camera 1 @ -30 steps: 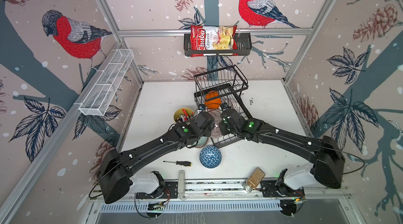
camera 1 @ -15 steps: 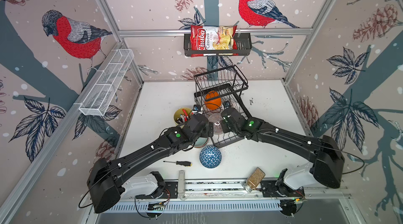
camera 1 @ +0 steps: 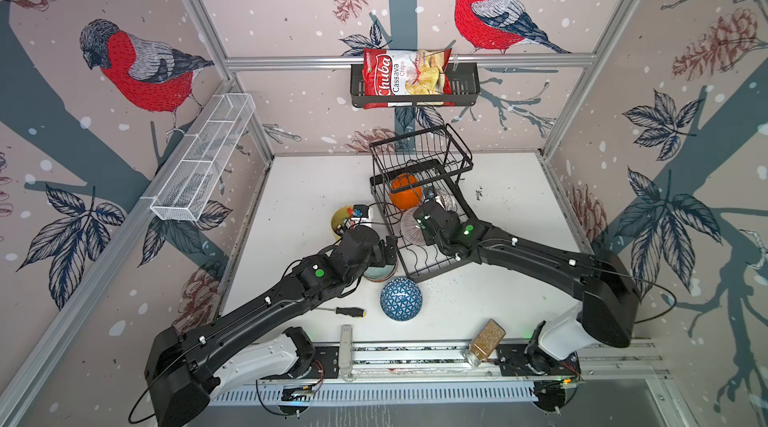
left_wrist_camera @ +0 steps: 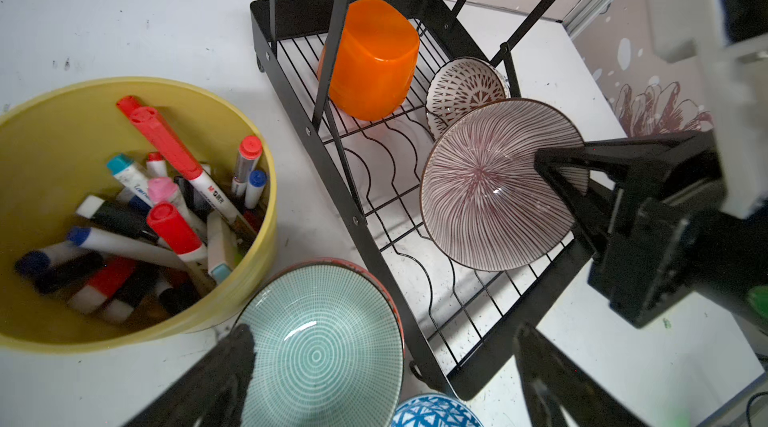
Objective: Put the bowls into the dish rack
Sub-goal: 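Close the right gripper on the pink-striped bowl while the left gripper releases and withdraws, then lower the pink-striped bowl on edge into the rack beside the red-patterned bowl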
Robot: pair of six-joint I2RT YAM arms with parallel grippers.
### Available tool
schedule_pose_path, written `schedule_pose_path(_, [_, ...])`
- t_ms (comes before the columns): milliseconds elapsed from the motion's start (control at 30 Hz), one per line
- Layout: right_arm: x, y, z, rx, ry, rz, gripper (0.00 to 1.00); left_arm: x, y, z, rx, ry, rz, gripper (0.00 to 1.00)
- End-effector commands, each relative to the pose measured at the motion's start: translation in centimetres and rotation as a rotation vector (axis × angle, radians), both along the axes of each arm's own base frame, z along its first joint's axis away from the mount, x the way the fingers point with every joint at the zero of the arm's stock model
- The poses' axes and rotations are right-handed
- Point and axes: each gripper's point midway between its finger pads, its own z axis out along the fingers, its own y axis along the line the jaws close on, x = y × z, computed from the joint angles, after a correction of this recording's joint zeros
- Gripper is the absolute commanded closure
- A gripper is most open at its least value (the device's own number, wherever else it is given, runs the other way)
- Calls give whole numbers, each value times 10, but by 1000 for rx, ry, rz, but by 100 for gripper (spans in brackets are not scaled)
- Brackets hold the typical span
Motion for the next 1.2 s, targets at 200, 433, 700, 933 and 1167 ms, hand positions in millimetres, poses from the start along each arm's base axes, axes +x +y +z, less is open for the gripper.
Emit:
schedule_pose_path(200, [23,-5,8,-219,-157,-89,100,2,-2,9,-72,-36,-6,4])
schedule_pose_path(433, [34,-6,7,-335,-217,-118,100,3,0,10,-65,-39,-4,3])
schedule_pose_path(700, [46,-2,8,-421,-270,-124,100,3,6,12,-51,-48,12,3])
schedule_pose_path(933, [58,4,7,-463,-302,-130,100,4,13,14,-42,-60,34,3])
schedule_pose_path(1167, [71,4,1,-506,-311,-147,100,3,18,14,-33,-65,48,3])
